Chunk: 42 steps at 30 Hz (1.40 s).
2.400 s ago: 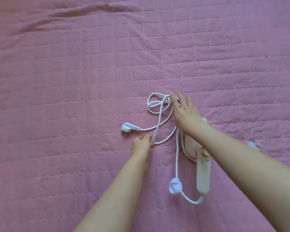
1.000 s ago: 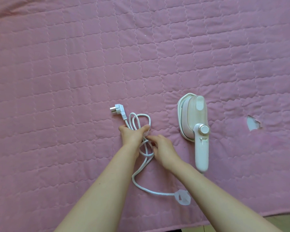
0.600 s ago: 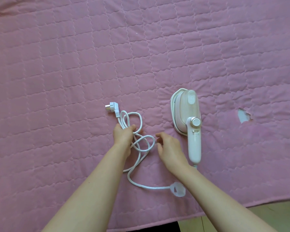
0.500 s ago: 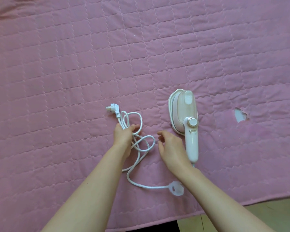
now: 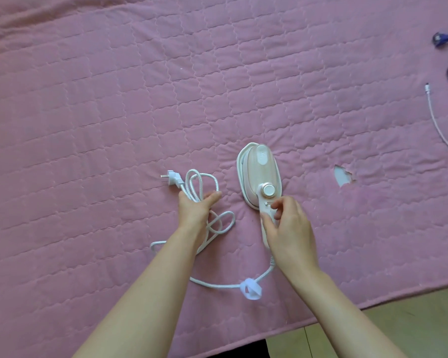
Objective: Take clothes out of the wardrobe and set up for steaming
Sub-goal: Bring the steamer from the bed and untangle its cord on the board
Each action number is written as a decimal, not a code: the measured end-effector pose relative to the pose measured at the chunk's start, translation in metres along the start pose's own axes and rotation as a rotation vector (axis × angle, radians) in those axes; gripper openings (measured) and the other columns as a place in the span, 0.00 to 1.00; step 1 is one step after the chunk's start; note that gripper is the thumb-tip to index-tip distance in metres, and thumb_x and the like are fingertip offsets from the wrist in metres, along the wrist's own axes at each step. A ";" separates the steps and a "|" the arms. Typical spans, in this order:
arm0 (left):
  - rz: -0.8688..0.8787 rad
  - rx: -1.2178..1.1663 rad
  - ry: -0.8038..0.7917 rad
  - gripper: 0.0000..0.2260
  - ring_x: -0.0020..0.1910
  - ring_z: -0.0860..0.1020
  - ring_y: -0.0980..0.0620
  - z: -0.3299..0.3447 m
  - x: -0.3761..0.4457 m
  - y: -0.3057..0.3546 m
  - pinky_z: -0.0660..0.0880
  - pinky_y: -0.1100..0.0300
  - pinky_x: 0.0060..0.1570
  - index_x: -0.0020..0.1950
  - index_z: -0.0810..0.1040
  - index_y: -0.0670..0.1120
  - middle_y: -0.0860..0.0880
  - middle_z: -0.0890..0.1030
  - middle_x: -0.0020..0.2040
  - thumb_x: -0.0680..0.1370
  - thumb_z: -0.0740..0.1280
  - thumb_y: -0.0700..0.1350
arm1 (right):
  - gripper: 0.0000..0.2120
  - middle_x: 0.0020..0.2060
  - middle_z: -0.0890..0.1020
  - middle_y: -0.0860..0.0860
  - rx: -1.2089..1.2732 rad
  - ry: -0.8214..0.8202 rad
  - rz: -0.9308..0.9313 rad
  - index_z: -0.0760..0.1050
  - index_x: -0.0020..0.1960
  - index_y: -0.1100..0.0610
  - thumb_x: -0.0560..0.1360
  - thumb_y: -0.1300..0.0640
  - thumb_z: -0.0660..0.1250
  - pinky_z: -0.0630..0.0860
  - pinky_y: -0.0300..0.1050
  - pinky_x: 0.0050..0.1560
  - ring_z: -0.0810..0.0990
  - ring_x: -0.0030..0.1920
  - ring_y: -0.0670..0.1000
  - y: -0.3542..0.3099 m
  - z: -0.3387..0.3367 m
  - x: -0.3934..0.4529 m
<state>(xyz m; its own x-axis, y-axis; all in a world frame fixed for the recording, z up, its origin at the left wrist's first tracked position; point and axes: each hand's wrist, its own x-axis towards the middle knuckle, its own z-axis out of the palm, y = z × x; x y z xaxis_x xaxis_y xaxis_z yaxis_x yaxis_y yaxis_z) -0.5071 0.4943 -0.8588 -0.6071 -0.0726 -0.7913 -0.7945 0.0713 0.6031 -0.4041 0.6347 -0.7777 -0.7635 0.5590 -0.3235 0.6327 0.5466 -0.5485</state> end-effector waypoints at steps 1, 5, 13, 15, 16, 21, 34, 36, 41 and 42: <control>0.001 -0.003 -0.007 0.26 0.42 0.80 0.51 0.005 -0.001 -0.001 0.75 0.55 0.40 0.59 0.67 0.47 0.50 0.83 0.45 0.68 0.77 0.39 | 0.14 0.49 0.74 0.49 -0.007 -0.021 0.040 0.68 0.53 0.55 0.73 0.51 0.69 0.73 0.50 0.46 0.75 0.51 0.54 0.004 0.000 0.001; 0.014 0.024 0.001 0.26 0.44 0.82 0.49 0.021 0.002 -0.006 0.77 0.55 0.42 0.61 0.68 0.44 0.49 0.85 0.44 0.68 0.75 0.33 | 0.25 0.54 0.73 0.52 0.043 -0.178 0.246 0.65 0.57 0.57 0.70 0.46 0.73 0.69 0.47 0.46 0.74 0.55 0.57 0.011 0.007 0.008; -0.067 -0.087 0.014 0.18 0.42 0.84 0.46 0.042 0.004 -0.004 0.80 0.49 0.47 0.59 0.67 0.42 0.44 0.83 0.48 0.73 0.65 0.27 | 0.13 0.44 0.77 0.51 0.252 -0.280 0.385 0.66 0.51 0.56 0.72 0.55 0.68 0.63 0.33 0.31 0.75 0.44 0.54 0.013 0.004 0.023; -0.084 -0.107 0.011 0.19 0.41 0.84 0.46 0.048 0.005 -0.005 0.79 0.48 0.48 0.59 0.65 0.43 0.43 0.82 0.49 0.74 0.63 0.26 | 0.11 0.42 0.76 0.50 0.244 -0.256 0.385 0.67 0.50 0.56 0.71 0.56 0.67 0.64 0.35 0.31 0.73 0.43 0.53 0.017 0.000 0.024; -0.084 -0.100 0.008 0.19 0.40 0.84 0.47 0.052 0.004 -0.006 0.79 0.49 0.48 0.58 0.65 0.44 0.43 0.82 0.48 0.74 0.62 0.26 | 0.11 0.42 0.76 0.50 0.238 -0.243 0.382 0.67 0.50 0.56 0.71 0.57 0.66 0.64 0.35 0.31 0.73 0.42 0.53 0.020 -0.002 0.025; -0.107 -0.043 0.029 0.18 0.34 0.80 0.50 0.067 0.005 -0.008 0.77 0.53 0.47 0.49 0.75 0.47 0.47 0.83 0.42 0.72 0.60 0.25 | 0.14 0.43 0.76 0.50 0.165 -0.241 0.375 0.67 0.50 0.55 0.71 0.51 0.68 0.65 0.45 0.36 0.72 0.44 0.55 0.023 -0.003 0.027; -0.052 0.155 0.004 0.06 0.34 0.76 0.47 0.080 0.005 0.000 0.74 0.54 0.40 0.36 0.80 0.44 0.43 0.79 0.34 0.72 0.72 0.36 | 0.09 0.41 0.80 0.51 0.177 -0.111 0.352 0.71 0.48 0.55 0.71 0.53 0.66 0.71 0.48 0.40 0.76 0.44 0.57 0.028 0.003 0.031; -0.015 0.190 -0.018 0.06 0.33 0.75 0.47 0.079 0.002 0.000 0.74 0.54 0.39 0.36 0.80 0.44 0.43 0.79 0.33 0.73 0.71 0.37 | 0.08 0.40 0.79 0.51 0.171 -0.098 0.331 0.71 0.46 0.54 0.70 0.53 0.66 0.70 0.47 0.40 0.76 0.43 0.57 0.028 0.000 0.031; 0.040 0.162 -0.035 0.03 0.28 0.74 0.51 0.069 -0.008 0.004 0.74 0.58 0.35 0.42 0.81 0.41 0.45 0.78 0.32 0.74 0.69 0.36 | 0.07 0.38 0.77 0.50 0.156 -0.083 0.303 0.70 0.43 0.55 0.70 0.53 0.66 0.65 0.45 0.38 0.74 0.42 0.56 0.019 -0.010 0.028; 0.049 0.148 -0.039 0.02 0.28 0.74 0.52 0.067 -0.011 0.006 0.74 0.59 0.34 0.45 0.81 0.40 0.45 0.79 0.33 0.74 0.69 0.35 | 0.07 0.37 0.77 0.50 0.158 -0.076 0.299 0.70 0.43 0.55 0.70 0.53 0.66 0.65 0.45 0.38 0.74 0.42 0.57 0.015 -0.013 0.027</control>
<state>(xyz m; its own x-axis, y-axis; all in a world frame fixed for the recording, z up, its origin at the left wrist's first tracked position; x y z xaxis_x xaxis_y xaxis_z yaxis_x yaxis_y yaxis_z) -0.5040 0.5620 -0.8530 -0.6419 -0.0272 -0.7663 -0.7517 0.2197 0.6218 -0.4133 0.6656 -0.7847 -0.5585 0.6286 -0.5413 0.8065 0.2588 -0.5316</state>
